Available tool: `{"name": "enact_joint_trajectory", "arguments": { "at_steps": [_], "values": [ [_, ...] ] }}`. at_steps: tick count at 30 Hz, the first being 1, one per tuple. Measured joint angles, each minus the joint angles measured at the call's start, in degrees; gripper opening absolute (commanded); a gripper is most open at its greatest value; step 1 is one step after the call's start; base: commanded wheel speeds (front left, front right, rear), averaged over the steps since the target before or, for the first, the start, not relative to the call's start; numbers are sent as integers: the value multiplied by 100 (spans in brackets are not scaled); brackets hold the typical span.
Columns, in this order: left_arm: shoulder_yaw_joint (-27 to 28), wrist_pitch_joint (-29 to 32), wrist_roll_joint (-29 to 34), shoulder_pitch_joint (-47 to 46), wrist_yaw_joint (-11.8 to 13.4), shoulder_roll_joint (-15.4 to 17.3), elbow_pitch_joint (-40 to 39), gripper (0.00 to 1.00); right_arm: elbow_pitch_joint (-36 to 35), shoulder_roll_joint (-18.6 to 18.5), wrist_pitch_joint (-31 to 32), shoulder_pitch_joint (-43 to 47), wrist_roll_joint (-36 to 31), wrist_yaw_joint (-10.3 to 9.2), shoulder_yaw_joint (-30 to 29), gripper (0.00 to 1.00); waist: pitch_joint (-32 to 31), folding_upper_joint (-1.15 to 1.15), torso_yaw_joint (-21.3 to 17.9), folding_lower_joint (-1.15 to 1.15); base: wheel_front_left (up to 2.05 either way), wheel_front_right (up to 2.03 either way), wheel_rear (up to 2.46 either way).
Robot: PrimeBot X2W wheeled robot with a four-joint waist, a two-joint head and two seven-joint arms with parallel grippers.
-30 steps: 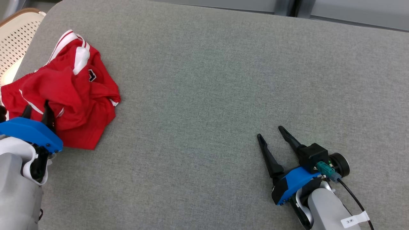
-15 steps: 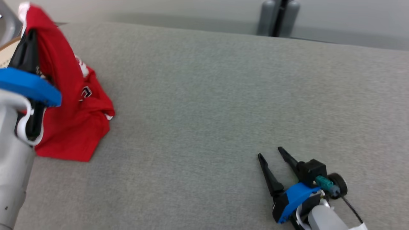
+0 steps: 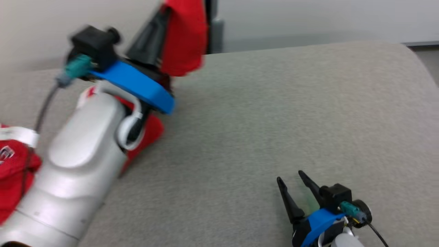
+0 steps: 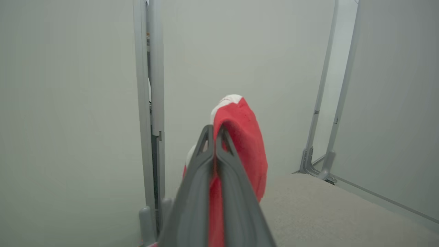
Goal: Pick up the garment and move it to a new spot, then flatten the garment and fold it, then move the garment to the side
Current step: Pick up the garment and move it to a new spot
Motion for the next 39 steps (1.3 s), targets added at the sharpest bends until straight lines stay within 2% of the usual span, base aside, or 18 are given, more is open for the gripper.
{"name": "enact_joint_trajectory", "arguments": {
  "at_steps": [2, 3, 4, 6, 7, 8, 9, 14, 19, 22, 26, 32, 36, 38, 39],
  "values": [
    [-152, -16, 30, 124, 0, -261, 92, 0, -26, 4, 1, 69, 47, 0, 47, 100, -31, 0, -201, 0, 0, 0, 0],
    [-152, -16, 30, 124, 0, -261, 92, 0, -26, 4, 1, 69, 47, 0, 47, 100, -31, 0, -201, 0, 0, 0, 0],
    [-336, -31, -43, 304, 0, -579, 177, 0, -41, 2, 0, 98, 56, 0, 46, 100, -63, 0, -374, 0, 0, 0, 0],
    [-613, -45, -83, 432, 0, -860, 276, 0, -46, 0, 0, 104, 59, 0, 58, 100, -94, 0, -499, 0, 0, 0, 0],
    [-613, -45, -83, 432, 0, -860, 276, 5, -46, 0, 0, 104, 59, 0, 58, 100, -94, 0, -499, 0, 0, 0, 0],
    [-783, -48, -80, 527, -1, -1067, 443, 58, -45, 1, 0, 114, 56, 0, 87, 100, -118, 0, -577, 0, 0, 0, 0],
    [-783, -48, -80, 527, -1, -1067, 443, 100, -45, 1, 0, 114, 56, 0, 87, 100, -118, 0, -577, 0, 0, 0, 0],
    [-925, -69, 32, 737, -1, -1200, 824, 100, -59, 2, 1, 158, 51, 0, 67, 100, -149, 0, -567, 0, 0, 0, 0],
    [-543, -74, 304, 956, -1, -1167, 813, 100, -69, 3, 0, 158, 29, 0, -32, 100, -212, 0, -344, 0, 0, 0, 0],
    [-157, -75, 515, 1194, 14, -1045, 745, 100, -67, 5, 1, 159, 4, 0, -112, 100, -274, 0, -188, 0, 0, 0, 0],
    [494, -79, 727, 1763, 159, -824, 652, 100, -67, 7, 1, 170, -7, 0, -237, 100, -410, 0, -19, 0, 0, 0, 0],
    [1634, -80, 1192, 2984, 292, -569, 236, 100, -44, 7, 0, 300, -48, 0, -401, 100, -661, 0, 189, 0, 0, 0, 0],
    [2294, -80, 1535, 3778, 300, -580, 12, 100, -44, 4, 1, 492, -86, 0, -569, 100, -876, 0, 351, -1, 0, 0, 0],
    [2715, -80, 1806, 4320, 290, -731, -163, 100, -76, 4, 0, 667, -120, 0, -708, 100, -991, 0, 469, 0, 0, 0, 0],
    [2715, -80, 1806, 4320, 290, -731, -163, 100, -76, 4, 0, 667, -120, 0, -708, 100, -991, 0, 469, 0, 0, 0, 0]
  ]
}}
